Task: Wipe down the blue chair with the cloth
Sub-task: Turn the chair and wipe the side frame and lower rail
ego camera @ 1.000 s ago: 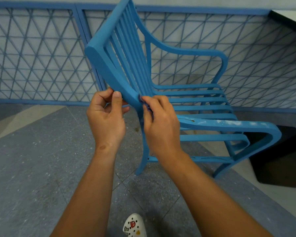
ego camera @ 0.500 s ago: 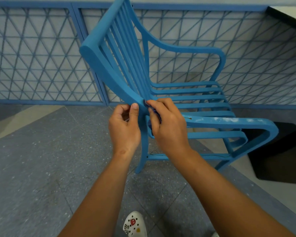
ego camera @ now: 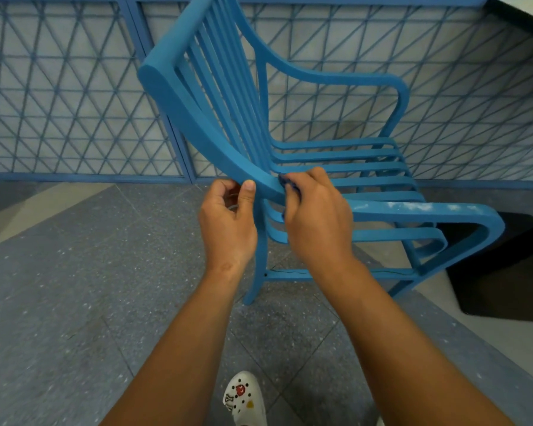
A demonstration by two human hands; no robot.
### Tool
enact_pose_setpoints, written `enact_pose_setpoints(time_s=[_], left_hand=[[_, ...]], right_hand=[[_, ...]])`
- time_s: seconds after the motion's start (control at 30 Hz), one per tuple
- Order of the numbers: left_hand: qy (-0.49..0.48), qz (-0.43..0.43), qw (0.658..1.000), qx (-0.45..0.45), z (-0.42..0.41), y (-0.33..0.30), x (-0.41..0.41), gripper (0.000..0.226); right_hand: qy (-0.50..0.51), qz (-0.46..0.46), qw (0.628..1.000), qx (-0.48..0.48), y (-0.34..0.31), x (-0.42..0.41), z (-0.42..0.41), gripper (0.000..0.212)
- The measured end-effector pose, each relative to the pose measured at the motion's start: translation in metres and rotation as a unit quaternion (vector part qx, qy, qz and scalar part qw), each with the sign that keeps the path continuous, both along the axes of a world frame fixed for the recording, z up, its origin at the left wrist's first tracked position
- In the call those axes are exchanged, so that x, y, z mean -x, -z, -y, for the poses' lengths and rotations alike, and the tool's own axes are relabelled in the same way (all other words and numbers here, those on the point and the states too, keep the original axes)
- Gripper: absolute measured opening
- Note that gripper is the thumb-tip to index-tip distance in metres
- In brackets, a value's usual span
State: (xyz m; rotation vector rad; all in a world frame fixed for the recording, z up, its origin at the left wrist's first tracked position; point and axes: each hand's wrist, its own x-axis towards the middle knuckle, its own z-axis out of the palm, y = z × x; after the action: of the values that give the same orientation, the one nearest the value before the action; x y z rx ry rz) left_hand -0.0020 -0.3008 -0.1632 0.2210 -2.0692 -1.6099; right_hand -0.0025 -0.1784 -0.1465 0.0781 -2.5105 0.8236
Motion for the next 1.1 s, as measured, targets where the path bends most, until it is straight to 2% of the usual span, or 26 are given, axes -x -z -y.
enact_pose_setpoints(time_s=[0.13, 0.27, 0.37, 0.43, 0.6, 0.73, 0.87, 1.0, 1.1], left_hand=[[0.01, 0.004, 1.0, 0.021, 0.003, 0.002, 0.0, 0.011], [0.011, 0.013, 0.999, 0.045, 0.005, 0.006, 0.0, 0.016], [0.006, 0.019, 0.997, 0.072, 0.003, 0.007, 0.001, 0.016], [0.01, 0.043, 0.993, 0.114, 0.002, 0.006, -0.001, 0.02], [0.001, 0.13, 0.968, 0.214, 0.007, 0.002, -0.008, 0.053], [0.009, 0.158, 0.963, 0.218, 0.005, -0.004, -0.015, 0.071], [0.07, 0.188, 0.97, 0.138, -0.007, 0.007, -0.019, 0.084], [0.11, 0.209, 0.97, 0.052, -0.031, 0.005, -0.018, 0.058], [0.122, 0.221, 0.968, 0.001, -0.049, 0.0, -0.017, 0.049]], right_hand=[[-0.048, -0.035, 0.998, -0.012, 0.016, -0.008, -0.022, 0.025], [0.023, -0.019, 0.999, -0.017, 0.032, -0.015, -0.065, 0.024], [0.073, -0.003, 0.997, -0.006, 0.031, -0.016, -0.058, 0.024], [0.069, 0.002, 0.998, -0.002, 0.026, -0.016, -0.041, 0.024], [-0.025, -0.004, 0.999, -0.04, 0.021, -0.021, -0.049, 0.028], [0.005, 0.022, 0.995, -0.092, 0.027, -0.027, -0.097, 0.031], [0.032, 0.026, 0.995, -0.087, 0.034, -0.032, -0.104, 0.031], [0.005, 0.008, 0.995, -0.097, 0.031, -0.025, -0.079, 0.025], [-0.037, -0.002, 0.994, -0.101, 0.03, -0.025, -0.076, 0.026]])
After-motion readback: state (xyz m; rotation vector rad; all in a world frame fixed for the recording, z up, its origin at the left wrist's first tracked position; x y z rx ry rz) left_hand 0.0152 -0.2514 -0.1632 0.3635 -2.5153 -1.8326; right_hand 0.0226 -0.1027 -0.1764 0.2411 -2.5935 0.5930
